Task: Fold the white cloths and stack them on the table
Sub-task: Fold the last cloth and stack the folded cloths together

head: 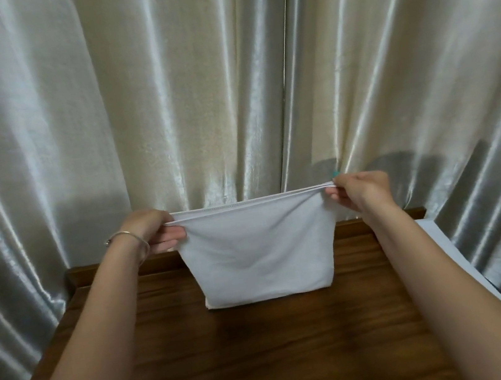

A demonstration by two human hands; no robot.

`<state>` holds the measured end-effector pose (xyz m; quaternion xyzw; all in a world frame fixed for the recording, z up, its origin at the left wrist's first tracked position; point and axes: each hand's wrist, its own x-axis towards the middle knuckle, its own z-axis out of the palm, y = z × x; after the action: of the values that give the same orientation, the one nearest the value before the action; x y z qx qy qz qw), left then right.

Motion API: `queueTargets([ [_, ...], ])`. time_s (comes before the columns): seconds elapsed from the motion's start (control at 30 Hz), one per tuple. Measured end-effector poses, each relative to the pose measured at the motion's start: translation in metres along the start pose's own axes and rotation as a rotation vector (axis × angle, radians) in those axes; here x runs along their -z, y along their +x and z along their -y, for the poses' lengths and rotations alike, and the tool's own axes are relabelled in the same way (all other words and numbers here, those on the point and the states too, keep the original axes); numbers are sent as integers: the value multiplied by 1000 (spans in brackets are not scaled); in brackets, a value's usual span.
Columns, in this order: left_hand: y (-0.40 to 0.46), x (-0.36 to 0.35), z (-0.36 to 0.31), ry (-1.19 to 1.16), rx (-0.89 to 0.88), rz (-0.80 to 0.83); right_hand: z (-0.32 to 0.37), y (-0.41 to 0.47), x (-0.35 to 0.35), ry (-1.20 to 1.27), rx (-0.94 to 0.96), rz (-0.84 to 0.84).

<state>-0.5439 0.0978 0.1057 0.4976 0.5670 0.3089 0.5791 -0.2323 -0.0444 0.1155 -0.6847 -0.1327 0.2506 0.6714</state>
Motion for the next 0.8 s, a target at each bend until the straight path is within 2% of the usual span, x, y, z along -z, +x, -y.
queueTargets([
  [0.17,7,31,-7,-179,-3,230,7,-3,6,11,-43,39],
  [0.3,11,50,-16,-286,-36,340,11,-10,7,32,-52,56],
  [0.4,15,58,-16,-157,-145,436,9,-12,6,26,-65,43],
  [0.5,23,58,-13,-7,-166,379,3,-10,3,-7,-87,32],
  [0.67,32,39,4,-51,-73,213,-12,-9,-7,-56,-133,11],
  [0.8,33,17,22,-133,-120,30,-22,-14,-18,-11,-83,8],
])
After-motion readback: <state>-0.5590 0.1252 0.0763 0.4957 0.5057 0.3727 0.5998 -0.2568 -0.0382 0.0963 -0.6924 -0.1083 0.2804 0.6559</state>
